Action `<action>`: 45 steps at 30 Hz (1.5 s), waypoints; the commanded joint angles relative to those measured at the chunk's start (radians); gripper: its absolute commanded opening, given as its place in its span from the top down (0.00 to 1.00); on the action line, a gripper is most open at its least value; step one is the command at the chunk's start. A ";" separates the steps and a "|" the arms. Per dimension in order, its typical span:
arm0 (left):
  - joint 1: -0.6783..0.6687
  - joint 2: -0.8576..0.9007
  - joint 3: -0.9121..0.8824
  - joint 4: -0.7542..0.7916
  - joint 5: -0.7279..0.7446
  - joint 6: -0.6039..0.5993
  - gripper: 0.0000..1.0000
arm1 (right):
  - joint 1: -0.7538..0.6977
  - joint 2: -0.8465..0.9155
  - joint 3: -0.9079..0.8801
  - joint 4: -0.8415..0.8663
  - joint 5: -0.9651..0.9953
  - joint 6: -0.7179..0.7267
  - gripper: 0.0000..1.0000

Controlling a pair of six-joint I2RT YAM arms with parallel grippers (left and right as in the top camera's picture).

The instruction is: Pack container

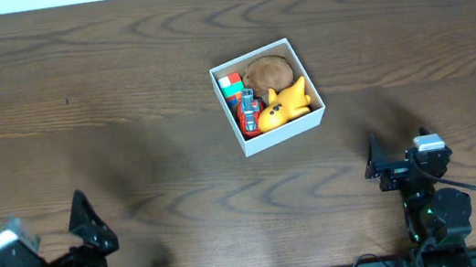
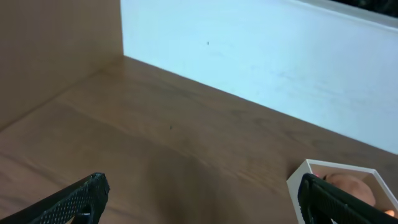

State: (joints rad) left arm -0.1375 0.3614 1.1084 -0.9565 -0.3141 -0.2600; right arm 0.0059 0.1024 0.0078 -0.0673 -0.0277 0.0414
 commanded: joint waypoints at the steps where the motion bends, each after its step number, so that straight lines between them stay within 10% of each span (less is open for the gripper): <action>1: 0.022 -0.068 -0.117 0.033 0.000 -0.015 0.02 | -0.008 -0.002 -0.002 -0.004 -0.006 0.006 0.01; 18: 0.070 -0.225 -0.827 0.743 0.072 -0.015 0.02 | -0.008 -0.002 -0.002 -0.004 -0.006 0.006 0.01; 45: 0.160 -0.360 -1.041 0.817 0.105 -0.014 0.02 | -0.008 -0.002 -0.002 -0.004 -0.006 0.006 0.01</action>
State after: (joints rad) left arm 0.0135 0.0109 0.0826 -0.1482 -0.2153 -0.2661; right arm 0.0059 0.1024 0.0078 -0.0677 -0.0277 0.0414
